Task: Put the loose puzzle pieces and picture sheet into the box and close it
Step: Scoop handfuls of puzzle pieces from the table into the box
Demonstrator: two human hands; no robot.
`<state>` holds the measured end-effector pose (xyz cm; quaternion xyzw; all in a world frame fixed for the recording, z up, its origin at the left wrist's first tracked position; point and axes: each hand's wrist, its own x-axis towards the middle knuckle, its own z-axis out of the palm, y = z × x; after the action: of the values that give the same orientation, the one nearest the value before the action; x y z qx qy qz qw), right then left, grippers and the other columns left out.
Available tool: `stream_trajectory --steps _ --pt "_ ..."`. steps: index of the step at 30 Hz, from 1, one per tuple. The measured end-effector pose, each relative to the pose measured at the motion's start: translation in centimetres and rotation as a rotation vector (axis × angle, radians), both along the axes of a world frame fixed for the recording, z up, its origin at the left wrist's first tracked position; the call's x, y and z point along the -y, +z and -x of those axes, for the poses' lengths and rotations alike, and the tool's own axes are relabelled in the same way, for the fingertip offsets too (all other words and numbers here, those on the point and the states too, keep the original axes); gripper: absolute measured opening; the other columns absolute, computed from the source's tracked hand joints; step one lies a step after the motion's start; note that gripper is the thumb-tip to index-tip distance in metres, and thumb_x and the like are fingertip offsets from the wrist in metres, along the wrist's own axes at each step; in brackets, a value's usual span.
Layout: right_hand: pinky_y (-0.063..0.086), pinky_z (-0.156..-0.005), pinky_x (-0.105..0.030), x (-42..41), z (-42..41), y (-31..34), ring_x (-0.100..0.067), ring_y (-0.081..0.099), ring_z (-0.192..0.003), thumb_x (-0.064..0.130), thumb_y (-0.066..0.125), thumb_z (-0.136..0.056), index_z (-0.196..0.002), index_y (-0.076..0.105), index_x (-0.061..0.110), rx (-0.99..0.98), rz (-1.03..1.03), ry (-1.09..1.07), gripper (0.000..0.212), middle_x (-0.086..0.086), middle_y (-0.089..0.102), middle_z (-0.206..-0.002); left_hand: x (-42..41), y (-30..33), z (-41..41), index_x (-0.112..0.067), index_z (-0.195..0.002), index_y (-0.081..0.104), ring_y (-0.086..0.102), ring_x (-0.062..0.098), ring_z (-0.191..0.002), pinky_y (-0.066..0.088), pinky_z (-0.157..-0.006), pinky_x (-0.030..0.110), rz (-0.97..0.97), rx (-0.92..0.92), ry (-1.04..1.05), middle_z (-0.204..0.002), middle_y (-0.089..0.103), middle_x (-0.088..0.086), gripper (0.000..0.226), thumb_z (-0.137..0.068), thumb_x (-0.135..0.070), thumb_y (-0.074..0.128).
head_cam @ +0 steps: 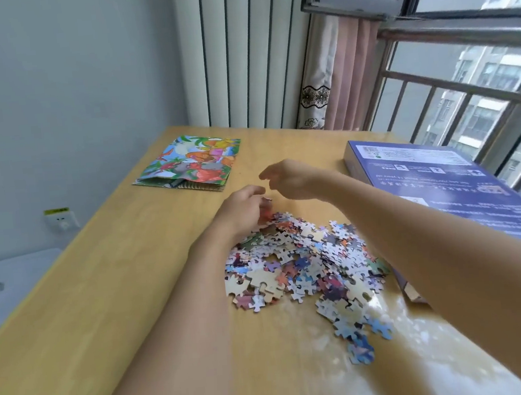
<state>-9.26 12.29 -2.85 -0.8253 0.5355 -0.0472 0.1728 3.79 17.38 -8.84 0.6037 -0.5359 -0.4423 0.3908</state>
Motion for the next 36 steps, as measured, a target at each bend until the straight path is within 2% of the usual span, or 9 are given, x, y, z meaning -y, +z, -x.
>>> stream_trajectory --steps 3,6,11,14,17,21,24,32,36 --pt "0.048 -0.095 -0.038 -0.5 0.1 -1.0 -0.032 0.06 -0.113 0.019 0.048 -0.102 -0.126 0.066 0.005 -0.14 -0.057 0.055 0.033 -0.014 0.066 -0.125 -0.3 0.3 0.1 -0.022 -0.108 0.069 0.068 0.017 -0.093 0.054 -0.079 0.032 0.053 0.016 0.015 -0.096 0.076 0.001 0.029 -0.096 -0.013 0.044" --pt "0.05 -0.086 -0.039 -2.1 1.3 -1.5 -0.029 0.064 -0.099 0.021 0.052 -0.098 -0.112 0.074 0.01 -0.041 -0.029 0.066 0.028 -0.011 0.072 -0.109 -0.5 0.4 0.2 -0.019 -0.1 0.068 0.064 0.02 -0.081 0.048 -0.062 0.03 0.126 0.036 0.084 -0.092 0.074 0.004 0.028 -0.097 -0.013 0.041" --pt "0.05 -0.075 -0.017 -5.7 4.6 -0.2 0.005 0.063 -0.081 0.025 0.065 -0.095 -0.118 0.072 0.019 0.062 -0.032 0.12 0.025 0.011 0.071 -0.1 -0.6 0.9 0.3 -0.022 -0.112 0.068 0.059 0.018 -0.09 0.045 -0.073 0.03 0.128 0.184 0.066 -0.113 0.069 0.009 0.027 -0.1 -0.025 0.044" --pt "0.046 -0.106 -0.036 -7.5 7.1 1.3 -0.011 0.054 -0.127 0.065 0.079 -0.069 -0.144 0.05 0.032 -0.031 -0.043 0.086 0.086 0.012 0.054 -0.144 -1.5 1.6 0.5 -0.027 -0.119 0.067 0.058 0.016 -0.112 0.045 -0.094 0.034 0.033 0.309 -0.109 -0.124 0.063 -0.003 0.029 -0.099 -0.035 0.048" --pt "0.039 -0.113 -0.047 -9.8 8.9 1.8 -0.018 0.037 -0.143 0.082 0.078 -0.036 -0.156 0.019 0.043 -0.264 -0.185 0.021 0.139 0.015 0.027 -0.161 -2.2 2.3 1.4 -0.03 -0.122 0.064 0.057 0.019 -0.113 0.047 -0.098 0.037 -0.005 0.5 -0.178 -0.13 0.059 -0.003 0.031 -0.096 -0.044 0.053" --pt "0.032 -0.118 -0.05 -11.5 9.3 0.9 -0.022 0.025 -0.151 0.074 0.087 -0.036 -0.157 0.0 0.042 -0.37 -0.236 -0.002 0.153 0.011 0.011 -0.167 -2.9 3.2 2.0 -0.029 -0.142 0.049 0.036 0.032 -0.136 0.039 -0.107 0.046 -0.094 0.935 -0.085 -0.152 0.039 0.003 0.071 -0.086 -0.072 0.048" --pt "0.036 -0.115 -0.047 -12.0 8.9 0.6 -0.024 0.032 -0.148 0.071 0.089 -0.041 -0.157 0.002 0.04 -0.416 -0.254 -0.003 0.148 0.007 0.021 -0.166 -3.1 3.1 1.6 -0.019 -0.147 0.043 0.034 0.039 -0.135 0.039 -0.106 0.047 -0.226 1.135 -0.09 -0.15 0.038 0.011 0.086 -0.085 -0.079 0.038" --pt "0.045 -0.1 -0.039 -12.1 8.8 0.0 -0.019 0.047 -0.129 0.065 0.086 -0.059 -0.149 0.031 0.045 -0.237 -0.14 0.051 0.107 0.007 0.043 -0.146 -4.1 4.7 2.3 -0.016 -0.132 0.058 0.059 0.028 -0.106 0.046 -0.085 0.035 -0.126 0.826 -0.194 -0.133 0.055 0.008 0.053 -0.101 -0.055 0.04" --pt "0.04 -0.11 -0.044 -12.3 8.6 -0.3 -0.018 0.036 -0.142 0.073 0.084 -0.051 -0.156 0.011 0.046 -0.246 -0.169 0.042 0.131 0.011 0.03 -0.157 -4.3 4.6 2.6 -0.017 -0.124 0.061 0.063 0.023 -0.092 0.049 -0.081 0.034 -0.088 0.762 -0.177 -0.117 0.06 0.007 0.043 -0.103 -0.048 0.042"
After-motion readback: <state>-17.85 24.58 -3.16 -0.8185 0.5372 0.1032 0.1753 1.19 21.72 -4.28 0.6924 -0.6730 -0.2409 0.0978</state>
